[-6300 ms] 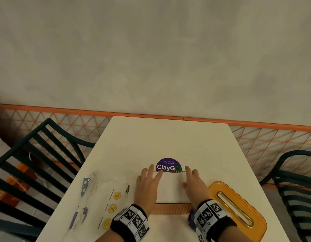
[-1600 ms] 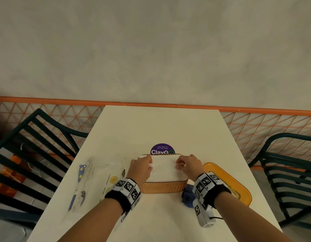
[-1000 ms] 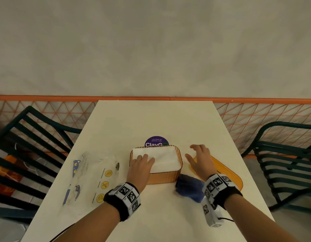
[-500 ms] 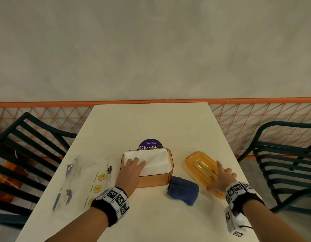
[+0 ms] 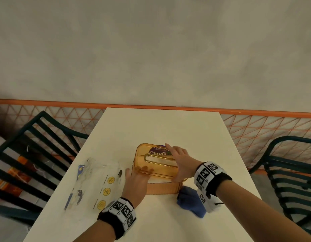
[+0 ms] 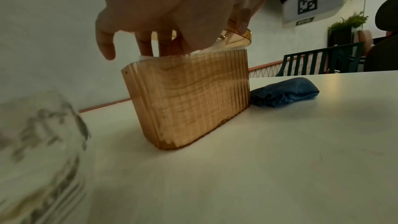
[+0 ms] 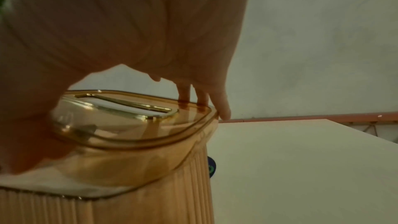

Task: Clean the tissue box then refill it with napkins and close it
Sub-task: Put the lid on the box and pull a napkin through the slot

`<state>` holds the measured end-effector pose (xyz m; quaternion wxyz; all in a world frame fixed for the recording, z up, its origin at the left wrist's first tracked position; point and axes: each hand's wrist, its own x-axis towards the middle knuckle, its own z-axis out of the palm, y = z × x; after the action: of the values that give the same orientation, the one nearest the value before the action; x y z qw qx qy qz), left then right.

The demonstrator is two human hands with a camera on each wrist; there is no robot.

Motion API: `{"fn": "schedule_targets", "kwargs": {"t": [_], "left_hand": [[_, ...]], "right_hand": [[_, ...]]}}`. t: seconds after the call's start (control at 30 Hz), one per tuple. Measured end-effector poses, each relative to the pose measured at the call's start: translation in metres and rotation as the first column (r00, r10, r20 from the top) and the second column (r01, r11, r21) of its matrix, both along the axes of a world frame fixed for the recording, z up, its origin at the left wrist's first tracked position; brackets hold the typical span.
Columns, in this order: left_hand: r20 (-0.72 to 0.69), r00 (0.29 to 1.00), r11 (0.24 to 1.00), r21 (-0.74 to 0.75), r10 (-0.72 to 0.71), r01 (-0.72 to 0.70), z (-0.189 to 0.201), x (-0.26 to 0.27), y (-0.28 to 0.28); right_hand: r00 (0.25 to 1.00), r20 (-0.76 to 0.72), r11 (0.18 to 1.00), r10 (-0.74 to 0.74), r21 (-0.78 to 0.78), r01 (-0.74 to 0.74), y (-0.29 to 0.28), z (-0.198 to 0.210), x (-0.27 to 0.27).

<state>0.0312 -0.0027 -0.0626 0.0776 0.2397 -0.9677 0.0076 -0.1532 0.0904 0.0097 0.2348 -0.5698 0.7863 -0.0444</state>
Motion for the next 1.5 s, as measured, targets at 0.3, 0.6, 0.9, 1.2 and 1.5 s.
{"fn": "schedule_targets", "kwargs": {"t": [0.3,0.6,0.9,1.2,1.5], "left_hand": [[-0.138,0.985,0.989,0.121,0.106,-0.089,-0.014,0.030,-0.005],[-0.326,0.897,0.807,0.588,0.298,-0.054,-0.018,0.036,0.007],[-0.330,0.808,0.618,0.785,0.489,-0.053,-0.015,0.026,-0.002],[-0.241,0.877,0.724,0.671,0.416,-0.160,-0.016,0.023,-0.024],[-0.197,0.971,0.948,0.312,0.136,-0.070,0.015,-0.005,-0.027]], "right_hand": [[0.997,-0.065,0.986,0.044,0.161,-0.033,-0.017,-0.011,0.003],[0.988,-0.135,0.978,0.080,0.200,-0.052,-0.023,-0.018,0.007],[0.975,-0.201,0.977,0.097,0.204,-0.055,-0.026,-0.027,0.009],[0.969,-0.229,0.977,0.095,0.210,-0.046,-0.026,-0.031,0.011],[0.986,0.066,0.988,-0.153,0.040,0.150,-0.016,-0.029,0.007]]}}
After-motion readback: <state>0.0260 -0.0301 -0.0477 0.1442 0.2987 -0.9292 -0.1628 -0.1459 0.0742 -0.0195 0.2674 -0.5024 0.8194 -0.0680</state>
